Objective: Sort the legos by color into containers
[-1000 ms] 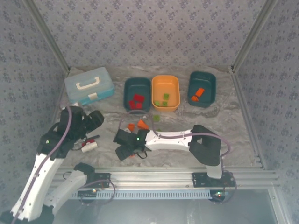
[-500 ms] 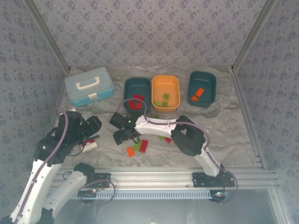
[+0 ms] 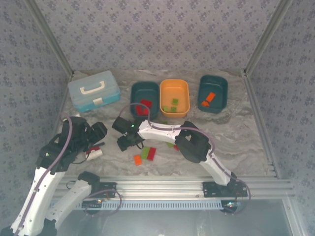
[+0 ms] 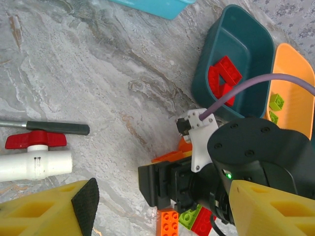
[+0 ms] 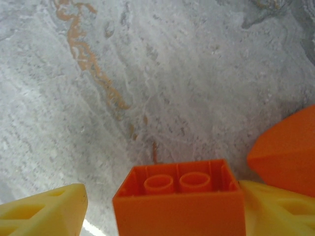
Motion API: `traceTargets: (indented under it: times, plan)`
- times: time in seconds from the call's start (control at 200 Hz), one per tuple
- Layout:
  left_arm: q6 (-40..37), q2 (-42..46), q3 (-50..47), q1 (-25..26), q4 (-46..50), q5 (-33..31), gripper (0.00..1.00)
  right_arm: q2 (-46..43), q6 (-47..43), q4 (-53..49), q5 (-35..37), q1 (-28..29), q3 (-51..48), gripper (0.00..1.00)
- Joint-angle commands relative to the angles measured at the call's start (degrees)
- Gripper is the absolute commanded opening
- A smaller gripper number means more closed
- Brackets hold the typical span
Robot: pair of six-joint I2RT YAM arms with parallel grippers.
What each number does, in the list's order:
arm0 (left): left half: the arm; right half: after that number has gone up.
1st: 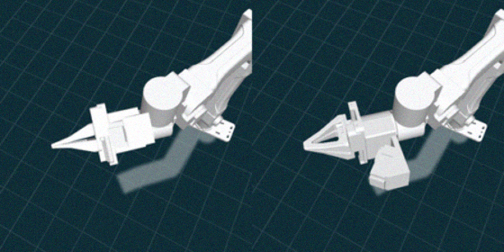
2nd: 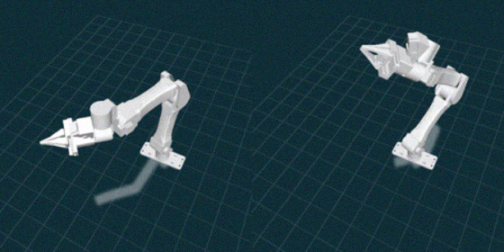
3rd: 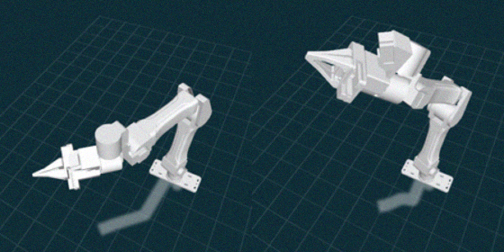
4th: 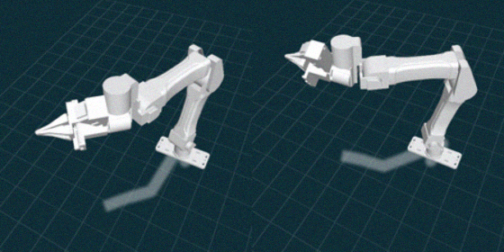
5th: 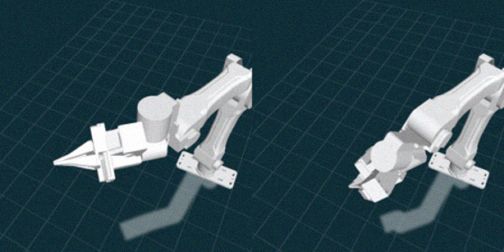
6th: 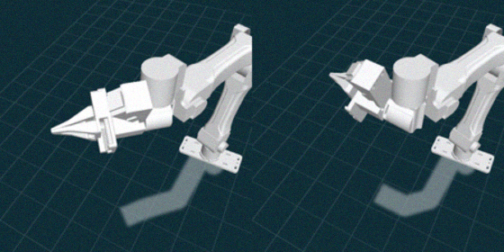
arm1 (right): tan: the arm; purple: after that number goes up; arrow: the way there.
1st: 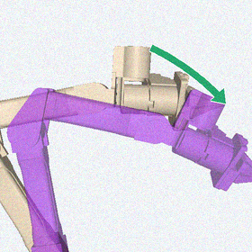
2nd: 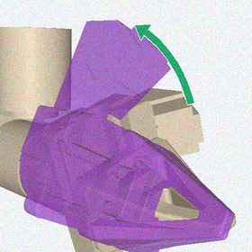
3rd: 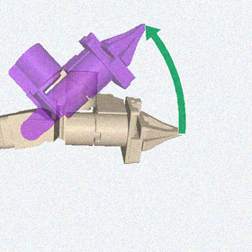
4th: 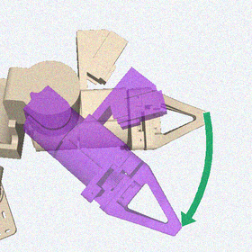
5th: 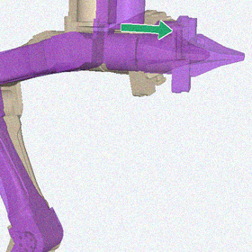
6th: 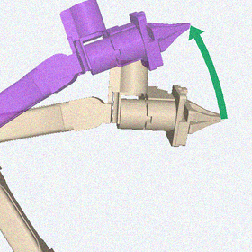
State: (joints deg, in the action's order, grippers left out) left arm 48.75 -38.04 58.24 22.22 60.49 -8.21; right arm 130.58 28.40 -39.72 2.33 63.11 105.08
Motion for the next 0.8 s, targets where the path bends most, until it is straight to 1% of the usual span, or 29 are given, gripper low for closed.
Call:
traceTargets:
  times: [0.0, 0.075, 0.19, 0.295, 0.33, 0.48, 0.595, 0.685, 0.729, 0.794]
  plan:
    - [0.18, -0.2, 1.79, -0.27, 0.9, 0.66, 0.72, 2.1, -1.94, -3.29, 0.84, -0.27, 2.66, 0.79]
    - [0.13, 0.05, 1.79, -0.25, 1.04, 0.81, 0.72, 2.45, -2.3, -3.31, 1.0, -0.27, 2.85, 0.76]
    - [0.29, 0.42, 1.44, -0.25, 1.22, 1.01, 0.72, 2.82, -2.51, -3.59, 1.01, -0.18, 3.27, 0.63]
    - [0.29, 0.67, 1.51, -0.25, 1.38, 1.1, 0.72, 2.11, -2.48, -4.31, 1.63, 0.4, 3.0, 0.61]
    - [0.23, 0.65, 1.61, -0.24, 1.47, 1.01, 0.72, 1.96, -2.48, -4.39, 1.95, 0.6, 2.86, 0.59]
    - [0.29, 0.51, 1.12, -0.25, 0.99, 1.57, 0.72, -0.16, -2.21, -4.38, 3.78, 1.13, 2.17, 0.43]
    - [0.06, 0.3, 0.7, -0.25, 0.39, 2.94, 0.72, -6.73, -2.21, -3.64, 6.08, 1.44, -0.74, 0.4]
    - [0.09, -0.59, 0.08, -0.08, -0.82, 5.9, 0.72, -13.76, -2.04, -5.04, 9.25, 0.76, -3.35, 0.39]
    - [0.35, -1.32, -0.41, 0.38, -1.99, 7.42, 0.72, -18.01, -2.25, -5.7, 10.92, -0.64, -5.67, 0.39]
    - [0.82, -2.44, -1.27, 1.91, -4.15, 8.49, 0.73, -24.37, -2.34, -6.41, 11.94, -4.85, -9.71, 0.39]
